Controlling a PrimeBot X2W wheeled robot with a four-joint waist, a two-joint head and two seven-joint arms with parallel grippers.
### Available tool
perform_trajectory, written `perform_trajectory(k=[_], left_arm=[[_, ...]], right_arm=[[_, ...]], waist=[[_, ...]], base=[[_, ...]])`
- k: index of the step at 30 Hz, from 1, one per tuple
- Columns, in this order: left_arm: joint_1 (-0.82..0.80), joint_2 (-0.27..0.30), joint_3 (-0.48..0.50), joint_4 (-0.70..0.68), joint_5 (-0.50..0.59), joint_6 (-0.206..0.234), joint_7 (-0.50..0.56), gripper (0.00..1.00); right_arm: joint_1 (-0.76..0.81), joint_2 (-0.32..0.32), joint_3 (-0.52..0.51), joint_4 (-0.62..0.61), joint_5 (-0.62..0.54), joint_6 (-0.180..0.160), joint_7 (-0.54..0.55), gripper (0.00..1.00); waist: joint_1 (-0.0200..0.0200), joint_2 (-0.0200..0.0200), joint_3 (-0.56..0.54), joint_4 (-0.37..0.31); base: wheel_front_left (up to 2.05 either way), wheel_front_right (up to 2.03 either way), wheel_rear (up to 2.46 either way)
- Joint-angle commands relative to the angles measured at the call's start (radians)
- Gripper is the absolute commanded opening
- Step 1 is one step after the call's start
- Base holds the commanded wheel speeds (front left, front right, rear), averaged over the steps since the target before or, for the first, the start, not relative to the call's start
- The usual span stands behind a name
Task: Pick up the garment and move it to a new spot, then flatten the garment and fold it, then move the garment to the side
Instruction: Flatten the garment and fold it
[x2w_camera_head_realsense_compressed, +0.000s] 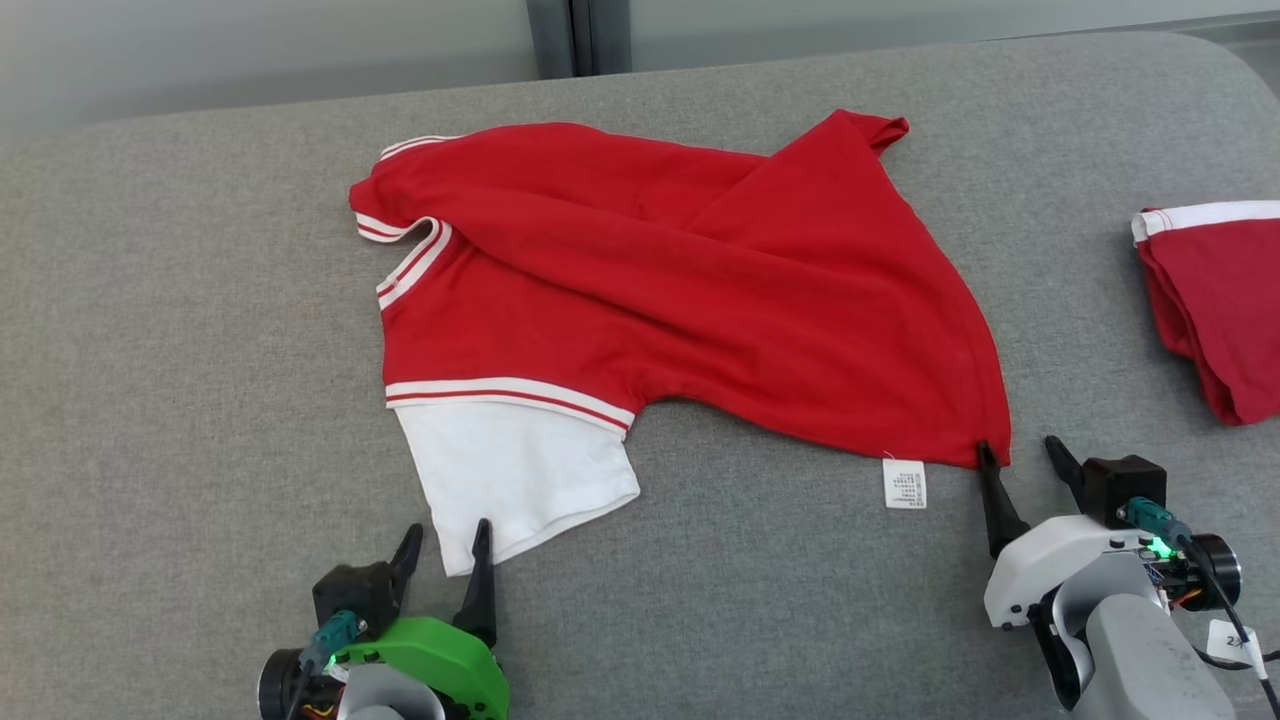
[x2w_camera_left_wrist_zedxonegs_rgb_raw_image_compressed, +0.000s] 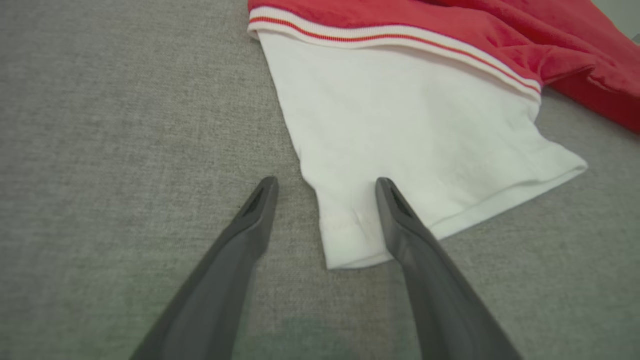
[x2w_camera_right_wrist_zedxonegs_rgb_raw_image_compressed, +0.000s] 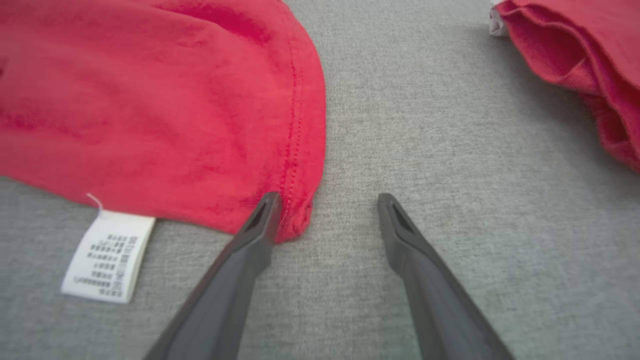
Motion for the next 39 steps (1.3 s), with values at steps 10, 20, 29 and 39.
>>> perform_trajectory(k=[10,20,29,39], left_arm=[[0.013,-0.015,-0.048,0.034,-0.012,0.001,0.024,1.00],[0.018,-0.014,-0.077,0.063,-0.035,-0.014,0.025,0.31],[0.000,-0.010,-0.062,0.019,-0.056,-0.025,0.019,0.00],[-0.015,-0.007,0.088,-0.282,-0.009,-0.042,0.014,0.00]], right_arm=[[-0.015,0.002,0.052,0.004,0.040,0.000,0.002,1.00],[-0.001,0.003,0.068,0.106,0.071,0.000,0.009,0.22],[-0.010,0.000,0.042,0.000,0.163,0.000,0.002,0.00],[-0.008,0.000,0.047,-0.253,0.247,0.000,0.002,0.00]], waist=[[0.0000,0.0000,-0.003,0.013],[0.0000,0.0000,-0.008,0.016],[0.0000,0.0000,-0.031,0.025],[0.0000,0.0000,-0.104,0.040]], base=[[0.00,0.00,0.00],[0.00,0.00,0.00],[0.00,0.00,0.00],[0.00,0.00,0.00]])
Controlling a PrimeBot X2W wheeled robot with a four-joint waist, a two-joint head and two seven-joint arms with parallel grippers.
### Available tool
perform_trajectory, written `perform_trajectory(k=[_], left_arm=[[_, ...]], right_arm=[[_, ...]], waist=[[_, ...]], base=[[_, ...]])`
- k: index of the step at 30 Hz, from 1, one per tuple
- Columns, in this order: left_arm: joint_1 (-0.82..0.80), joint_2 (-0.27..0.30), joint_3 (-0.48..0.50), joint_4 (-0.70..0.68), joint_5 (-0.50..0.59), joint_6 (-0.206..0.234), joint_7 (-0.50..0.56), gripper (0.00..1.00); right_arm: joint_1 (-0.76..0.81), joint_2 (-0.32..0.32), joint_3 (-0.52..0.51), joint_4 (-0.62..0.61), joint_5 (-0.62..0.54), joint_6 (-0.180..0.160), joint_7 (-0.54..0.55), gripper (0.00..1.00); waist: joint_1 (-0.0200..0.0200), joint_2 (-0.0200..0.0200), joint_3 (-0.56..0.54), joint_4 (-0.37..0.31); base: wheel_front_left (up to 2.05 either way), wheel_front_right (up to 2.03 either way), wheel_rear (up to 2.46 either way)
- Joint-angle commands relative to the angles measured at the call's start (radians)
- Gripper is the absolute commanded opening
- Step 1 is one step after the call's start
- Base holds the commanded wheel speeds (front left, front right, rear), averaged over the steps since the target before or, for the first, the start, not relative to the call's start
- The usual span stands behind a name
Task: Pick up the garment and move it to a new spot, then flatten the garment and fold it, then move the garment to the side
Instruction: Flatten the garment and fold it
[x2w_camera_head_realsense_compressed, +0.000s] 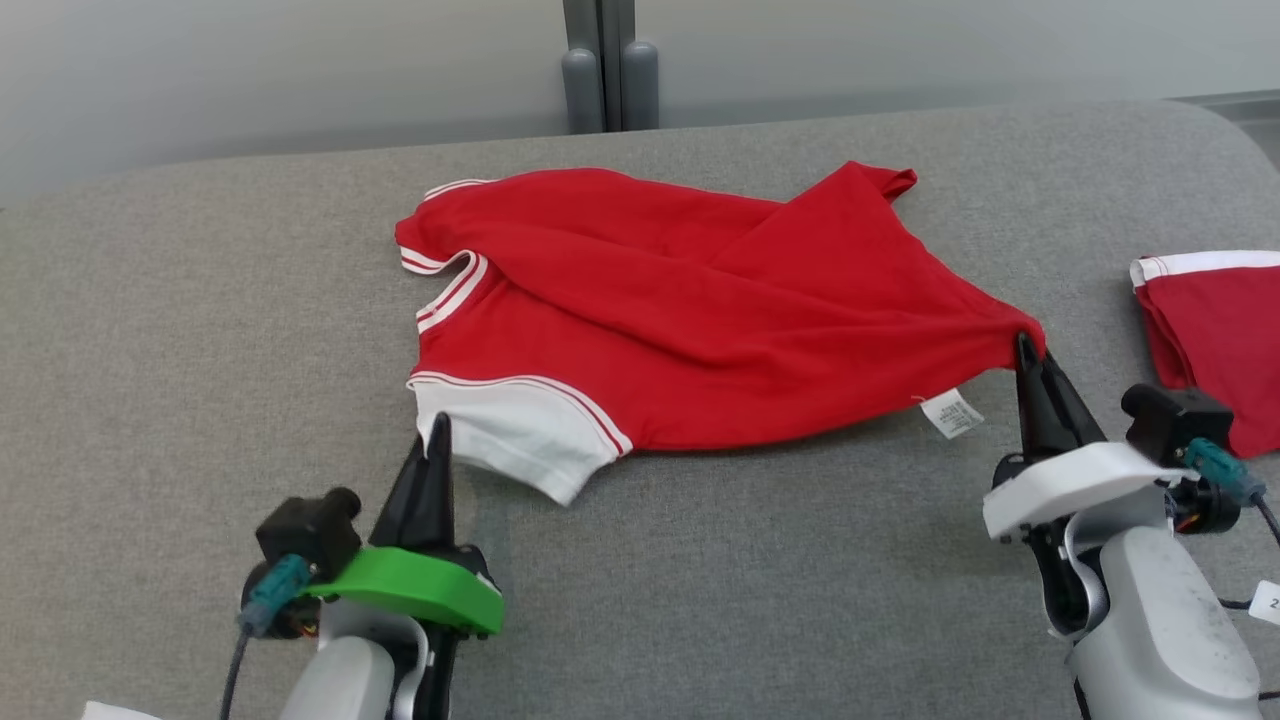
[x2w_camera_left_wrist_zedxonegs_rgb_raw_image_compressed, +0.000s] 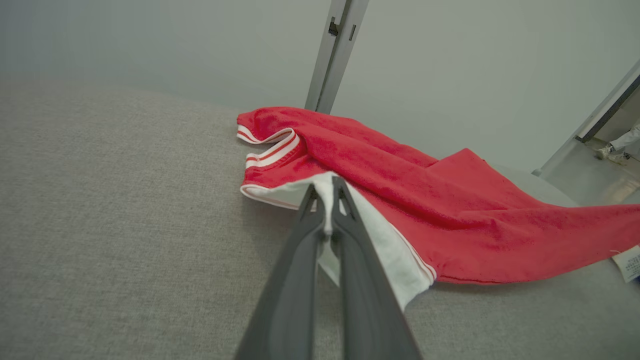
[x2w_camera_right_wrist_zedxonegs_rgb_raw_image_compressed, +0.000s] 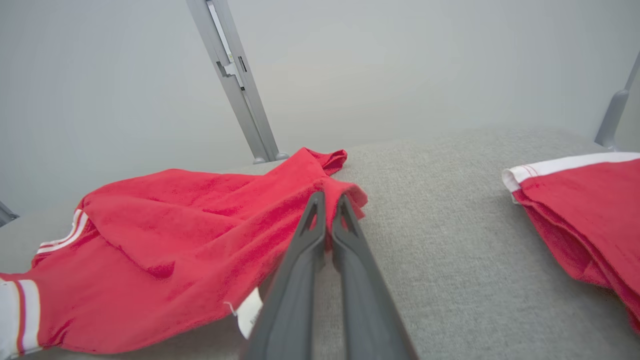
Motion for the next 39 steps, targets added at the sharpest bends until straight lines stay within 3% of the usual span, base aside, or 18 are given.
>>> perform_trajectory(k=[1,6,10,12,19,23,28,39], left_arm=[[-0.030,0.004,0.027,-0.047,0.011,-0.007,0.000,0.00],[-0.141,0.021,0.110,-0.203,0.084,-0.026,0.000,0.00],[-0.282,0.075,0.160,-0.324,0.123,-0.036,0.000,0.00],[-0.383,0.125,0.183,-0.397,0.135,-0.039,0.000,0.00],[-0.597,0.217,0.205,-0.405,0.123,-0.040,0.063,0.00],[-0.680,0.227,0.211,-0.335,0.103,-0.034,0.115,0.00],[-0.786,0.213,0.191,-0.218,0.110,-0.029,0.120,0.00],[-1.099,0.217,0.168,0.022,0.204,0.014,0.015,0.00]], right_arm=[[-0.021,-0.005,0.004,-0.044,0.010,0.000,-0.001,0.00],[-0.102,-0.034,0.025,-0.203,0.066,0.000,-0.001,0.00],[-0.200,-0.088,0.051,-0.316,0.121,0.000,-0.001,0.00],[-0.279,-0.147,0.078,-0.378,0.151,0.000,-0.001,0.00],[-0.465,-0.264,0.099,-0.448,0.172,-0.001,0.104,0.00],[-0.546,-0.294,0.118,-0.412,0.164,-0.001,0.142,0.00],[-0.648,-0.325,0.173,-0.325,0.116,-0.001,0.112,0.00],[-0.960,-0.276,0.213,-0.010,-0.016,-0.001,0.021,0.00]], waist=[[0.0000,0.0000,-0.019,0.004],[0.0000,0.0000,-0.031,0.002],[0.0000,0.0000,-0.032,-0.004],[0.0000,0.0000,-0.032,-0.006],[0.0000,0.0000,-0.003,0.002],[0.0000,0.0000,0.052,0.005],[0.0000,0.0000,0.147,0.006],[0.0000,0.0000,0.315,-0.009]], base=[[0.00,0.00,0.00],[0.00,0.00,0.00],[0.00,0.00,0.00],[0.00,0.00,0.00],[0.00,0.00,0.00],[0.00,0.00,0.00],[0.00,0.00,0.00],[0.00,0.00,0.00]])
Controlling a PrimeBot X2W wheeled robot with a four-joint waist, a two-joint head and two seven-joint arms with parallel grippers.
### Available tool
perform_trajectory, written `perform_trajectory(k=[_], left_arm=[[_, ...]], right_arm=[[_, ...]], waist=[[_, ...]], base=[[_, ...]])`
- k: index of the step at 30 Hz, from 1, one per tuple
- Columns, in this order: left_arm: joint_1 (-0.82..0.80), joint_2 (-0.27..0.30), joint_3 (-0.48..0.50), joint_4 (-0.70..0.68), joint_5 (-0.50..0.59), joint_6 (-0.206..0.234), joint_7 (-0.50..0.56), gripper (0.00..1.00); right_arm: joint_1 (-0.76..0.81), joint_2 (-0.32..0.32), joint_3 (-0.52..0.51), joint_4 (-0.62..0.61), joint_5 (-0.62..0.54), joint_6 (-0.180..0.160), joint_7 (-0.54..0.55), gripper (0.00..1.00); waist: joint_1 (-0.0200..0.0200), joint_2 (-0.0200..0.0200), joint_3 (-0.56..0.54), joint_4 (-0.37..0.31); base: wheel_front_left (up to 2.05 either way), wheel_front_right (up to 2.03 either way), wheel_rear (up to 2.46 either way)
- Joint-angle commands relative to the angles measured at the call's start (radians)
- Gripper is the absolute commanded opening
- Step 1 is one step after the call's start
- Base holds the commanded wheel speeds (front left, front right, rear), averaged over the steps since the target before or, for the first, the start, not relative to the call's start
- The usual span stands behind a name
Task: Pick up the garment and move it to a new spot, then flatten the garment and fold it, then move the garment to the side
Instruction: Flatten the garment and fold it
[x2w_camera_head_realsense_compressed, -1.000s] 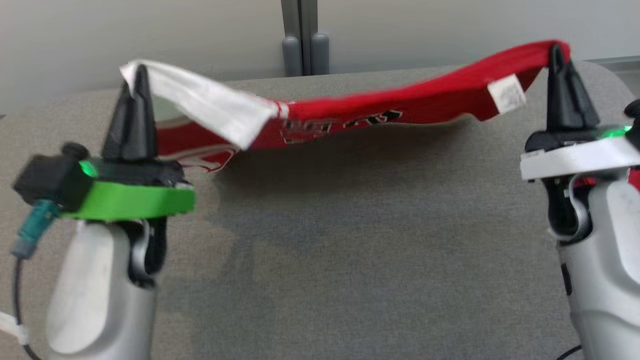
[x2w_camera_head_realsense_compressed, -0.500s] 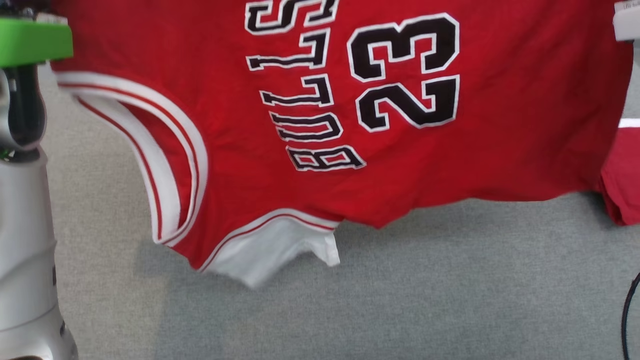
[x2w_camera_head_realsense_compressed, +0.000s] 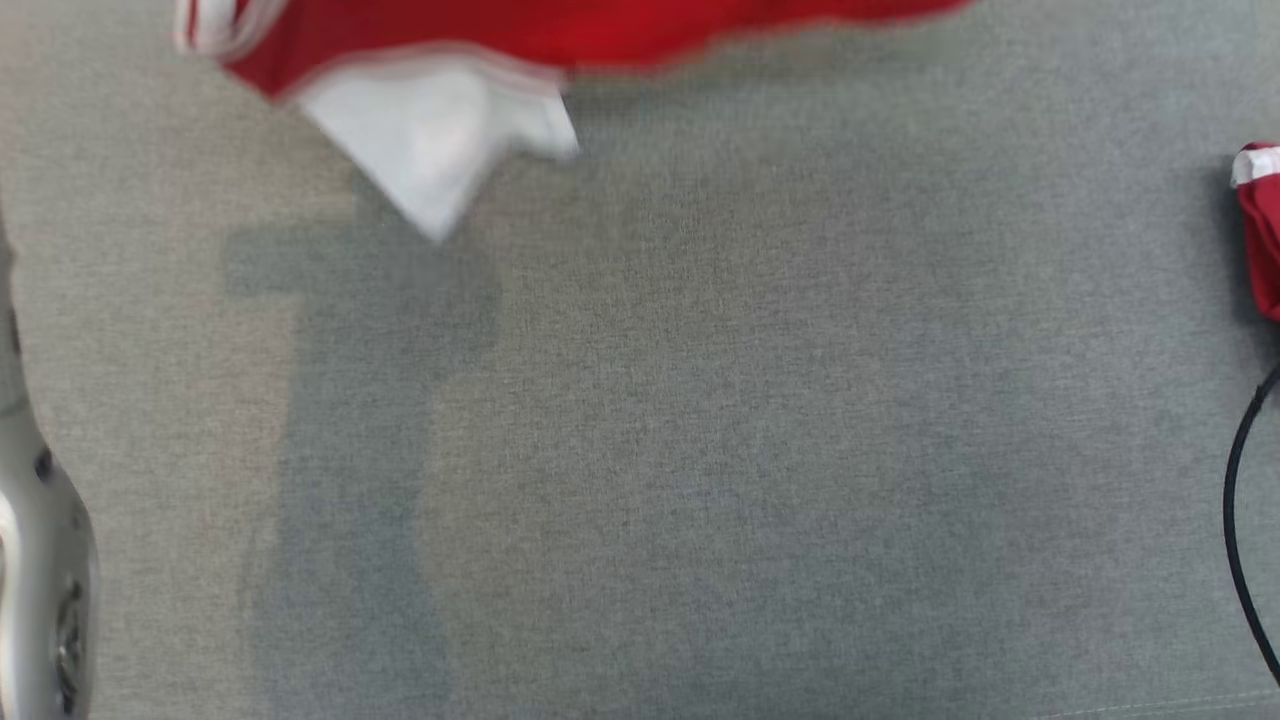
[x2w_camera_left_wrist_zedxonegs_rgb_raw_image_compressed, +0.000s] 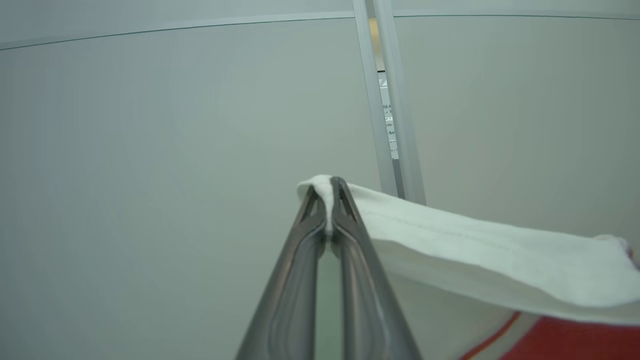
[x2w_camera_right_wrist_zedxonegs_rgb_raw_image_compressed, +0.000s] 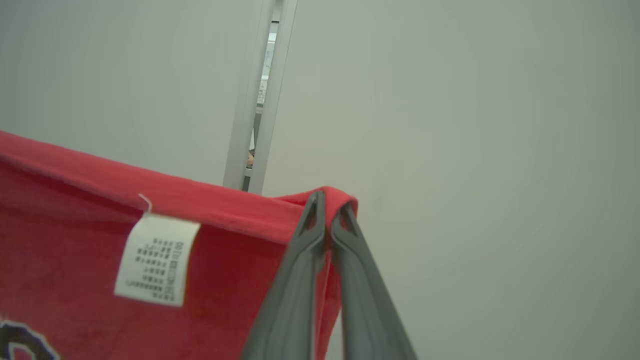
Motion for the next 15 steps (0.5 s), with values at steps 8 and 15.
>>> perform_trajectory(k=[8,15], left_arm=[[-0.047,-0.030,0.049,-0.020,0.018,0.003,-0.021,0.00],[0.279,-0.114,0.108,-0.095,0.015,-0.016,-0.021,0.00]], right_arm=[[-0.075,0.034,-0.031,0.106,-0.060,-0.002,-0.025,0.00],[0.185,0.042,-0.021,0.069,-0.014,-0.002,-0.026,0.00]], waist=[[-0.0002,0.0000,0.117,0.002],[-0.0002,0.0000,0.092,0.014]], base=[[0.00,0.00,0.00],[0.00,0.00,0.00]])
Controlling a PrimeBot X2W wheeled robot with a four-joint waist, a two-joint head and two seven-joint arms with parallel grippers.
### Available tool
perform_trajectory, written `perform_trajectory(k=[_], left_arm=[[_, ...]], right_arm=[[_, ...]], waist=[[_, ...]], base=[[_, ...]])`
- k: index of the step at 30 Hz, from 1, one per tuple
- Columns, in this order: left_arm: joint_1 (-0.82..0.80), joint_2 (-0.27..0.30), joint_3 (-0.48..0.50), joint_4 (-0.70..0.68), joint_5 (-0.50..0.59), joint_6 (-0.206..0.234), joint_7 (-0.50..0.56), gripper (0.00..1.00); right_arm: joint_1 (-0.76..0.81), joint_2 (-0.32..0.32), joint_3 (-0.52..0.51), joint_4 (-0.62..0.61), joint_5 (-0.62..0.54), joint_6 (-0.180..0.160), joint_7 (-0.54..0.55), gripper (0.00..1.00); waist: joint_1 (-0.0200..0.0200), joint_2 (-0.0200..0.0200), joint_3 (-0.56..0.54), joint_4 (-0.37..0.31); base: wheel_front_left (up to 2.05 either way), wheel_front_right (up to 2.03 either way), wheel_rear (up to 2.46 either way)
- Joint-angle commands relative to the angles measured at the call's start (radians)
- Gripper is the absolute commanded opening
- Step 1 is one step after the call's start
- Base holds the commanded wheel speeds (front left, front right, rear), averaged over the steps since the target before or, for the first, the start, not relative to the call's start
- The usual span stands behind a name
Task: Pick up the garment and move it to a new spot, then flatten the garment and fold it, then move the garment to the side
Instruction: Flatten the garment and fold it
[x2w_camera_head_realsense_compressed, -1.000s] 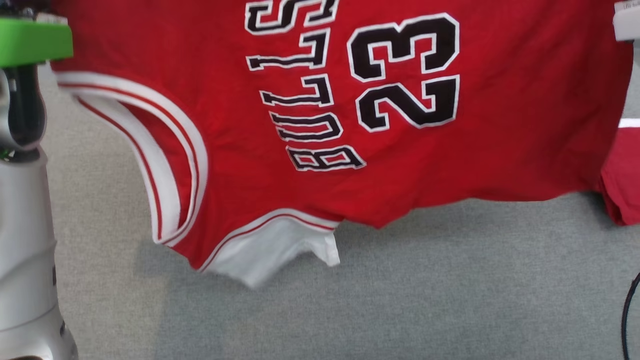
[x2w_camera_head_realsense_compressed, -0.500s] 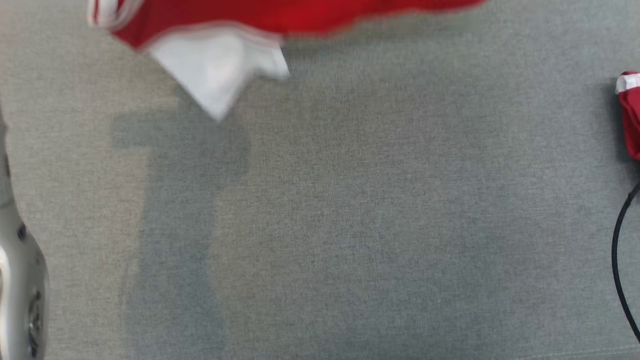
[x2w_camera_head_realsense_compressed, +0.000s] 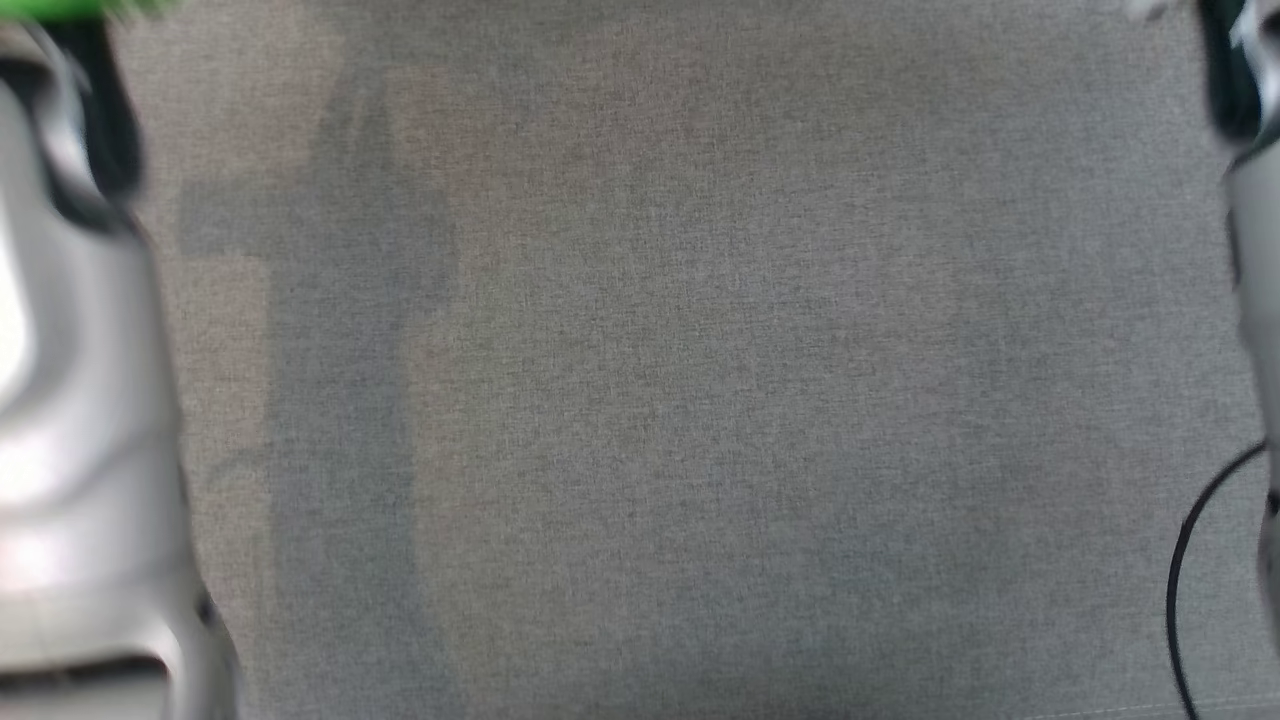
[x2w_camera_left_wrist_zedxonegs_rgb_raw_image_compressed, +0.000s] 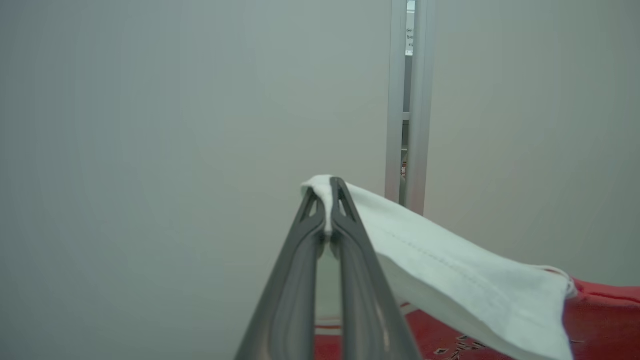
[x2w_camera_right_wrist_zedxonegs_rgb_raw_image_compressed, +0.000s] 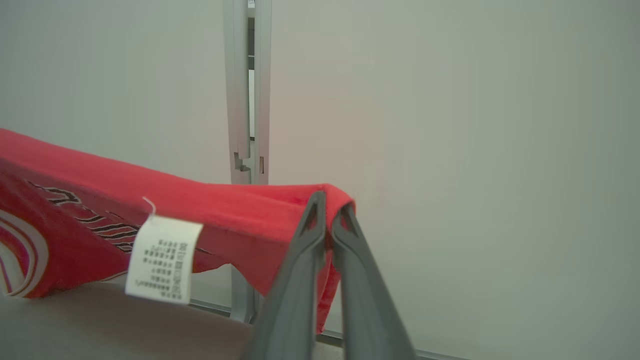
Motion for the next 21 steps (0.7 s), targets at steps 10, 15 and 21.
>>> perform_trajectory(k=[10,15,21], left_arm=[[0.604,-0.089,0.021,0.045,-0.019,-0.027,-0.003,0.00],[0.798,-0.094,0.007,0.062,-0.114,-0.018,-0.003,0.00],[0.947,-0.093,-0.036,0.073,-0.161,0.012,-0.003,0.00]], right_arm=[[0.484,0.036,-0.035,-0.012,0.098,-0.002,-0.004,0.00],[0.669,0.051,-0.048,-0.018,0.097,-0.002,-0.004,0.00],[0.835,0.075,-0.094,-0.026,0.102,-0.002,-0.004,0.00]], waist=[[-0.0002,0.0000,-0.129,-0.005],[-0.0002,0.0000,-0.214,0.007],[-0.0002,0.0000,-0.316,0.032]], base=[[0.00,0.00,0.00],[0.00,0.00,0.00],[0.00,0.00,0.00]])
